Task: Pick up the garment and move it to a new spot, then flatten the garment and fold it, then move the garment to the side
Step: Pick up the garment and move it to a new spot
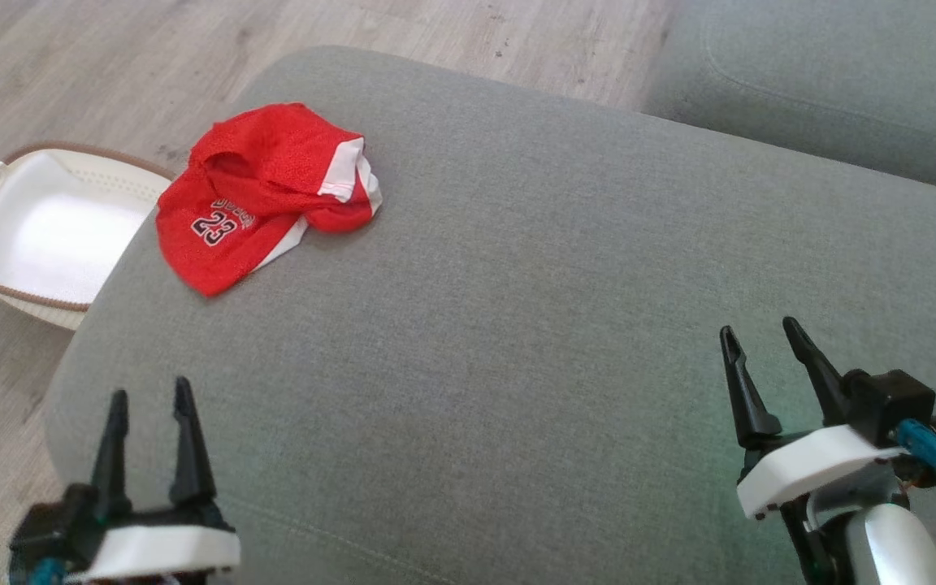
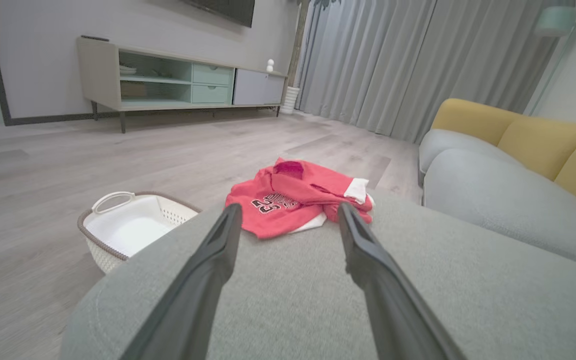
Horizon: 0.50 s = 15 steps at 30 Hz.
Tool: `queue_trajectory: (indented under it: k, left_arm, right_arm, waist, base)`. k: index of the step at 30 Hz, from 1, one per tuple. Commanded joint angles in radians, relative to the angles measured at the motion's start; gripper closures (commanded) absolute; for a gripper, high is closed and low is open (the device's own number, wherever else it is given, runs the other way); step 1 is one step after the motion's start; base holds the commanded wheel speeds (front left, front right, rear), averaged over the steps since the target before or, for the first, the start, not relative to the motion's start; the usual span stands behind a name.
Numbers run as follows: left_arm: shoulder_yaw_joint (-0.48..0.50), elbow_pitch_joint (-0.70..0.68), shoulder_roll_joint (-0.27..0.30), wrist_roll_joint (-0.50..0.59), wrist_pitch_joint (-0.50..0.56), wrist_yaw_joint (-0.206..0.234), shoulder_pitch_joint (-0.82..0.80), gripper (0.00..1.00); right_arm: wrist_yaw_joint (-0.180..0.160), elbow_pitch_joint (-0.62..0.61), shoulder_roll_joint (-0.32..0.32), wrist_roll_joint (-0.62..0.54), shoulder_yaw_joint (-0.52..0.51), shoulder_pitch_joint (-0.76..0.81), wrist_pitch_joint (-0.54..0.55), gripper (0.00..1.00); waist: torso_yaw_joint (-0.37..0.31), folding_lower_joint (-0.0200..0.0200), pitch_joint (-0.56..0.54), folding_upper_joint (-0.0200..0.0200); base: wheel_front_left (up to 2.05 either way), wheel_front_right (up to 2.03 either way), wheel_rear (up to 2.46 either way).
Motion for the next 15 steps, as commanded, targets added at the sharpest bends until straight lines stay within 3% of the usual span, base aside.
queue_trajectory:
  k: [1, 7, 12, 15]
  left_arm:
    - [0.044, -0.058, 0.013, -0.004, 0.012, 0.011, -0.057, 0.0]
    - [0.113, -0.186, 0.077, -0.069, 0.234, 0.068, -0.209, 0.0]
    - [0.164, -0.122, 0.164, -0.127, 0.433, 0.101, -0.402, 0.0]
    - [0.216, -0.047, 0.181, -0.222, 0.536, 0.117, -0.514, 0.0]
  right_arm:
    - [-0.001, -0.04, -0.005, -0.004, 0.021, -0.031, 0.001, 0.0]
    - [-0.001, -0.074, -0.018, -0.01, 0.026, -0.05, 0.017, 0.0]
    - [-0.001, -0.119, -0.039, -0.016, 0.05, -0.101, 0.039, 0.0]
    - [-0.001, -0.158, -0.054, -0.021, 0.059, -0.137, 0.054, 0.0]
  waist:
    - [-0.008, 0.0, 0.008, -0.0001]
    - [-0.043, 0.0, 0.068, -0.0001]
    - [-0.111, 0.0, 0.167, -0.0001]
    - [-0.162, 0.0, 0.247, -0.0001]
  base:
    - [0.0, 0.0, 0.0]
    - [0.0, 0.0, 0.0]
    - [0.0, 0.0, 0.0]
    - [0.0, 0.0, 0.0]
